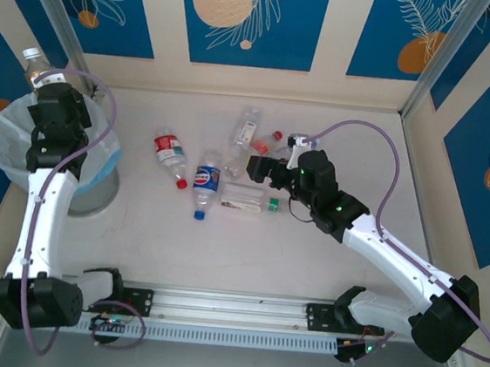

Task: Put the plastic bottles in the bin

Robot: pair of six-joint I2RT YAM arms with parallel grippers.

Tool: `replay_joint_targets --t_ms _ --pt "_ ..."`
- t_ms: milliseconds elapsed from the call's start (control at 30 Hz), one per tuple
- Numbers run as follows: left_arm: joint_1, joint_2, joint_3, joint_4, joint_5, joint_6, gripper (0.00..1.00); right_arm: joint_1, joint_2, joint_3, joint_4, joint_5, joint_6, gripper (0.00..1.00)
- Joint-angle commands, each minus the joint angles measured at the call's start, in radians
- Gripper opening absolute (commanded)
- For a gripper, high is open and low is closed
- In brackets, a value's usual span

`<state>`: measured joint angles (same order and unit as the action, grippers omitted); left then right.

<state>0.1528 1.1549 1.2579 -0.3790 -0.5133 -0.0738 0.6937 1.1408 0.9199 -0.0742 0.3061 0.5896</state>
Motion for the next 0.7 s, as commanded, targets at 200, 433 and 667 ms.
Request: replay_joint_targets --t_ms 200,433,667 --pt "0.031 0.032 -0.048 0.013 0.116 -0.105 0.68 0.012 -0.056 0.017 -0.061 0.045 -0.011 1.00" --pt "0.031 0.026 -0.025 -0.014 0.156 -0.121 0.78 0.013 -0.047 0.027 -0.077 0.040 0.007 0.99" --pt "0.030 0.033 -0.032 -0.026 0.142 -0.140 0.85 0.013 -0.040 0.031 -0.086 0.054 -0.002 0.99"
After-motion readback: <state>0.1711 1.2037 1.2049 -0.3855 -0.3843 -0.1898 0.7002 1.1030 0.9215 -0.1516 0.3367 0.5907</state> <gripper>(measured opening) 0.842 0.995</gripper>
